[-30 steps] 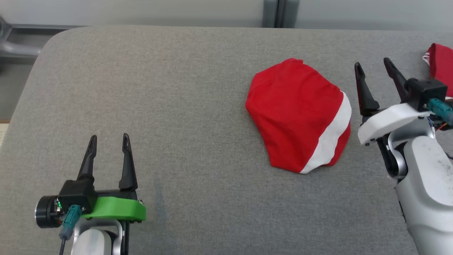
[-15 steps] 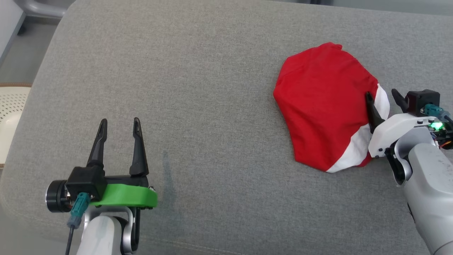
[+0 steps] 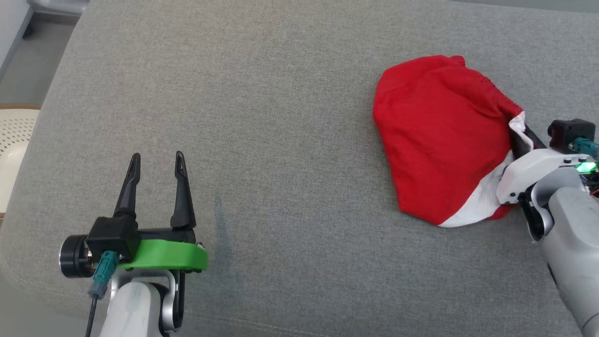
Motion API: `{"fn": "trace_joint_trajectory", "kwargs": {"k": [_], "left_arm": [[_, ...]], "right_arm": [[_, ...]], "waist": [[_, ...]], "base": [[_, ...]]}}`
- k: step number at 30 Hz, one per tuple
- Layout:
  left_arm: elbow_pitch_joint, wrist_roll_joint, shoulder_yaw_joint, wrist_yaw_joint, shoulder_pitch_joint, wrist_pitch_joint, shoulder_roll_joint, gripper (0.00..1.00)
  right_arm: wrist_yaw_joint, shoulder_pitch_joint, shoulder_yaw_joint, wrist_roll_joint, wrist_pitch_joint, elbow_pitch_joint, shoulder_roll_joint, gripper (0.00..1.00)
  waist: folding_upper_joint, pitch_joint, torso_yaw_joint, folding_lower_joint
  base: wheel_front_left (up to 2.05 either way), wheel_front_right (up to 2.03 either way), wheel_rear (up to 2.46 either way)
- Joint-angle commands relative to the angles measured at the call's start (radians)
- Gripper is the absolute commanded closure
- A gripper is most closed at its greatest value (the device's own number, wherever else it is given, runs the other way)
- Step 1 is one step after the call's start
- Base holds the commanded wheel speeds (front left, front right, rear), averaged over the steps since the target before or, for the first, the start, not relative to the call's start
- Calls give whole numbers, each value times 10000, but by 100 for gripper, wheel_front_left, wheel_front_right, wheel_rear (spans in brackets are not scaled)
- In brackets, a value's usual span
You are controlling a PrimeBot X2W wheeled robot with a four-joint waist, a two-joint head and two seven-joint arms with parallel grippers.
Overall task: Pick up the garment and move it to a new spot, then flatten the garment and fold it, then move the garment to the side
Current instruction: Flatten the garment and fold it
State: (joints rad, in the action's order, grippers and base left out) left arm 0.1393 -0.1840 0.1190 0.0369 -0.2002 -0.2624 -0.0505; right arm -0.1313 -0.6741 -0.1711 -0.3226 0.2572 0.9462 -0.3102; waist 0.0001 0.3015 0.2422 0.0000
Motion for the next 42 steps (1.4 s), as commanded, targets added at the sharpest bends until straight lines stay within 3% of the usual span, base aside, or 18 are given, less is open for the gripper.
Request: {"fn": "trace_joint_trajectory", "kwargs": {"k": [1,10,16,22,29,40,41,42], "left_arm": [[39,-11,-65,9,-63,-29,-4,0],[3,-78,-202,-104,205,-29,-5,0],[10,-131,-282,-160,329,-29,-5,0],[-19,-215,-311,-176,443,-29,-7,0],[-52,-359,-141,-114,430,-29,-5,0],[2,-507,104,17,322,-29,-5,0],[25,-528,121,25,313,-29,-5,0],[51,-543,135,28,305,-29,-6,0]], "right_arm": [[11,-195,76,3,88,-154,-166,100],[11,-279,984,705,77,-2293,-618,100],[11,-117,454,1122,77,-3562,-154,100],[11,399,-1431,1157,78,-4514,1116,100],[11,785,-3539,1111,79,-4362,2168,100],[11,1243,-6662,472,81,-3212,2590,100],[11,1287,-6954,394,79,-3157,2595,84],[11,1317,-7142,295,81,-3143,2596,51]], "waist": [[-1,-138,-95,0],[-1,-730,-286,0],[-1,-993,-253,0],[-1,-1090,-94,0],[-1,-955,302,0],[-1,-774,587,0],[-1,-783,583,0],[-1,-799,577,0]], "base": [[0,0,0],[0,0,0],[0,0,0],[0,0,0],[0,0,0],[0,0,0],[0,0,0],[0,0,0]]}}
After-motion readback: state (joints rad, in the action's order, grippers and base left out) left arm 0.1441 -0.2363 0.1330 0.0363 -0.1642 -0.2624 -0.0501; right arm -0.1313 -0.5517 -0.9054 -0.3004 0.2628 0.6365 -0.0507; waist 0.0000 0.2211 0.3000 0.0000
